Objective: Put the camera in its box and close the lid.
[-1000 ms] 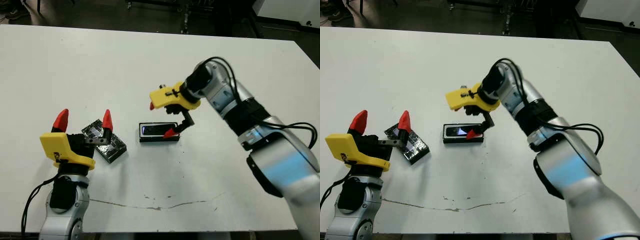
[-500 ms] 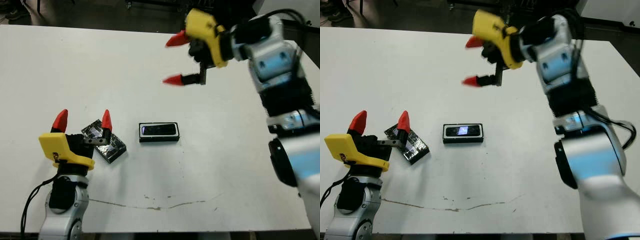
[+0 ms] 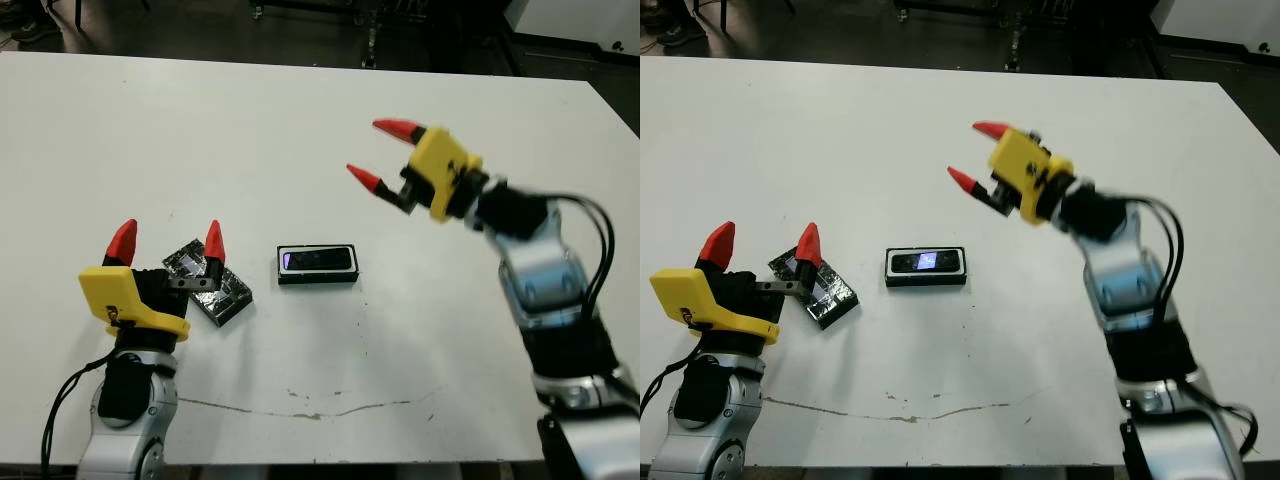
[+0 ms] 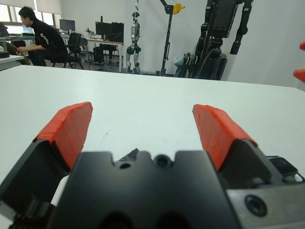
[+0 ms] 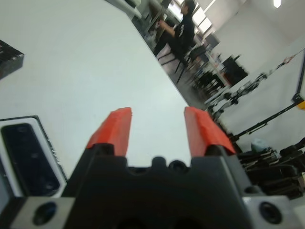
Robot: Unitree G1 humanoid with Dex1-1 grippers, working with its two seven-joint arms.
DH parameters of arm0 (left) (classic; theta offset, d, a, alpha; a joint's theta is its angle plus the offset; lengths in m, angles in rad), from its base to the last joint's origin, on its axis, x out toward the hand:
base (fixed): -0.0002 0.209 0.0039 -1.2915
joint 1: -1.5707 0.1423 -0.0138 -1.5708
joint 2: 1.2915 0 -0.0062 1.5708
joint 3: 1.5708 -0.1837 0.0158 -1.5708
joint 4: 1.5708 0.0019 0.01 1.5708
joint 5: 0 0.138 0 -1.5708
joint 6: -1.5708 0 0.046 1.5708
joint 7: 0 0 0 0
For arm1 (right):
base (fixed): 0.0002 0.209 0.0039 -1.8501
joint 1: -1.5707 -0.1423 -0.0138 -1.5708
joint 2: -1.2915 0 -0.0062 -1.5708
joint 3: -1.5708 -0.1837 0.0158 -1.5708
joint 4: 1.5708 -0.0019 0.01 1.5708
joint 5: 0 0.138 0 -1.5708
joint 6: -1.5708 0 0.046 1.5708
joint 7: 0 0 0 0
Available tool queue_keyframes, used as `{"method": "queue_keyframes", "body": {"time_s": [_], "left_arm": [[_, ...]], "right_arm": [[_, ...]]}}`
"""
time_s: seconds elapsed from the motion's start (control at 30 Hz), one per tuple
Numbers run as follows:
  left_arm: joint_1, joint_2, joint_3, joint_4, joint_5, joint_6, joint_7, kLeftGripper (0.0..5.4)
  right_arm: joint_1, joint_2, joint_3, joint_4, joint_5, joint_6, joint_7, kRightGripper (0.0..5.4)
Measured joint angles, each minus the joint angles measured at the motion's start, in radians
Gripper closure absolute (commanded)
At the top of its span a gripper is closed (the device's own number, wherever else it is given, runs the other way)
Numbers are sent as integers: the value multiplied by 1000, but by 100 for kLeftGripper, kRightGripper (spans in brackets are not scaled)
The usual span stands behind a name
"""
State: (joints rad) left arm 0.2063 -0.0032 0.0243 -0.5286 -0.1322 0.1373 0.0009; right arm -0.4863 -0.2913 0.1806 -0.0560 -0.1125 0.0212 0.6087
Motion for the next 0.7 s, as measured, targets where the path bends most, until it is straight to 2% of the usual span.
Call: {"method": "queue_keyframes", "body": {"time_s": [0.13, 0.47, 0.7], "left_arm": [[0, 0, 0, 0, 0, 0, 0, 0], [0, 1, -4, 0, 18, 0, 0, 0], [0, 1, -6, -1, 20, 1, 1, 0]], "right_arm": [[67, 2, 33, -43, -30, -38, -31, 363], [120, 4, 91, -91, -93, 10, -52, 531], [144, 4, 143, -45, -122, 15, -54, 538]]}}
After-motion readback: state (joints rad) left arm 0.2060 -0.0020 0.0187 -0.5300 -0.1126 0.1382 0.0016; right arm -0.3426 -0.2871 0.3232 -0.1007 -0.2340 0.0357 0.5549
